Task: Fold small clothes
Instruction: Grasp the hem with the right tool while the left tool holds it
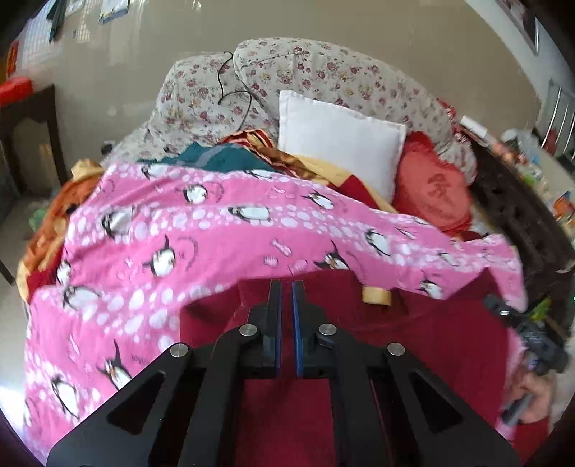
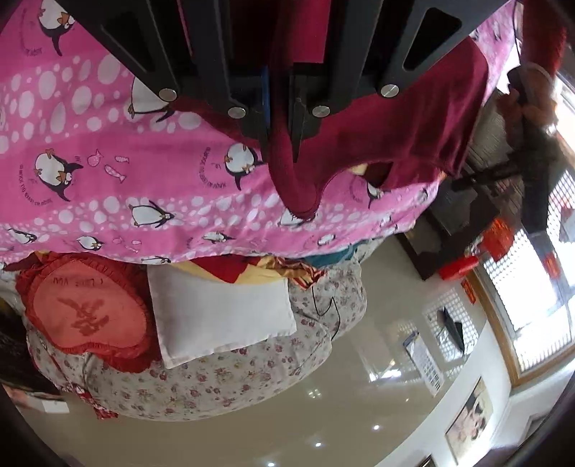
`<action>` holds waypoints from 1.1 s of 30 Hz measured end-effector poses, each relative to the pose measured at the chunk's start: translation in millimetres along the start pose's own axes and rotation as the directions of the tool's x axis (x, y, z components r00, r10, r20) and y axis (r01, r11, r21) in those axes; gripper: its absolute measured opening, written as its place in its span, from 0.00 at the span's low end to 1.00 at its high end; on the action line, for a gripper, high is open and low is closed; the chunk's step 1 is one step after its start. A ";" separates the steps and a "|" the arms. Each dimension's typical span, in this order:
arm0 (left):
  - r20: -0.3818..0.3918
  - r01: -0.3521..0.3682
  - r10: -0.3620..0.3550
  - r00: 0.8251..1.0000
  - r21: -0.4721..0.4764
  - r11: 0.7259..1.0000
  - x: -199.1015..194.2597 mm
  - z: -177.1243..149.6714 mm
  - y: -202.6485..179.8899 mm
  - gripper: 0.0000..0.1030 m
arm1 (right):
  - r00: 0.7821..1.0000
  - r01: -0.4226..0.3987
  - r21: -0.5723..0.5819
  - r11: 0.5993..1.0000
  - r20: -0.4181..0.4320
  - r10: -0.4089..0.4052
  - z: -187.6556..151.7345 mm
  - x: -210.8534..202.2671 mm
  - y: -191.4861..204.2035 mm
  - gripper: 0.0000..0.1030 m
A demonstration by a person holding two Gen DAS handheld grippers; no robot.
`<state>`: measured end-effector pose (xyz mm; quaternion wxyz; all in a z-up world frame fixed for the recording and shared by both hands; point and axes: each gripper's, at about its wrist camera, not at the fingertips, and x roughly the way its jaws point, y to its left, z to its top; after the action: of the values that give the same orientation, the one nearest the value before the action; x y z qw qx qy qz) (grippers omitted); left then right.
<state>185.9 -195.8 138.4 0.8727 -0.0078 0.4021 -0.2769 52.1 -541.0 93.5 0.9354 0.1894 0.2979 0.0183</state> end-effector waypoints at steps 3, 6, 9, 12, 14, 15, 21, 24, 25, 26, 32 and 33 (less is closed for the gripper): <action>-0.061 0.008 -0.010 0.998 -0.036 0.999 -5.6 -12.4 11.8 0.05 | 1.000 -0.023 0.025 0.999 -0.007 0.024 -4.8 0.7 -6.0 0.06; -0.081 -0.013 0.011 0.997 -0.030 0.999 -4.6 -19.3 15.6 0.21 | 0.999 -0.046 0.051 0.998 0.002 0.046 -8.0 0.9 -8.6 0.07; -0.053 -0.013 0.011 0.999 -0.035 0.999 -6.5 -21.0 17.8 0.22 | 0.999 -0.050 0.036 0.998 0.015 0.050 -7.6 -0.8 -2.2 0.17; -0.025 0.004 -0.006 1.000 -0.056 0.998 -7.6 -20.7 19.1 0.49 | 0.999 -0.040 0.020 0.999 -0.008 0.040 -7.4 3.4 3.6 0.42; 0.009 0.017 -0.017 1.000 -0.089 0.996 -10.7 -20.9 23.5 0.55 | 0.999 -0.047 0.028 0.999 -0.009 0.048 -7.5 4.5 4.5 0.42; 0.013 0.027 -0.026 1.000 -0.100 0.995 -11.1 -20.1 26.9 0.55 | 0.999 -0.050 0.035 0.998 -0.003 0.050 -7.5 3.8 3.9 0.42; -0.035 0.029 -0.033 0.999 -0.101 0.994 -0.5 -26.1 28.9 0.55 | 0.999 -0.038 0.080 0.996 -0.008 0.038 -9.0 8.4 -7.5 0.42; -0.025 -0.006 0.005 1.000 -0.034 0.999 3.6 -29.9 15.4 0.48 | 0.998 -0.062 0.070 0.996 -0.024 0.063 -12.0 16.3 -6.0 0.26; -0.037 -0.014 0.013 0.999 -0.015 1.000 7.4 -30.3 11.0 0.24 | 0.998 -0.057 0.058 0.997 -0.031 0.059 -12.1 19.0 -3.9 0.10; -0.059 -0.023 0.024 0.998 0.010 1.000 12.0 -29.9 5.1 0.12 | 0.998 -0.052 0.047 0.998 -0.037 0.054 -11.9 20.8 -2.4 0.07; 0.041 -0.073 0.070 0.997 0.068 0.995 -2.1 -4.1 -10.6 0.07 | 0.997 -0.042 0.042 0.998 0.063 0.039 2.2 -6.5 -1.7 0.07; 0.054 -0.080 0.077 0.996 0.066 0.995 -1.2 2.2 -11.6 0.07 | 0.998 -0.024 0.047 0.999 0.062 0.021 4.4 -7.5 -3.8 0.07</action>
<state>181.3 -205.5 143.5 0.8926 0.0307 0.3700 -0.2556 48.1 -547.1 99.6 0.9392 0.2155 0.2670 0.0157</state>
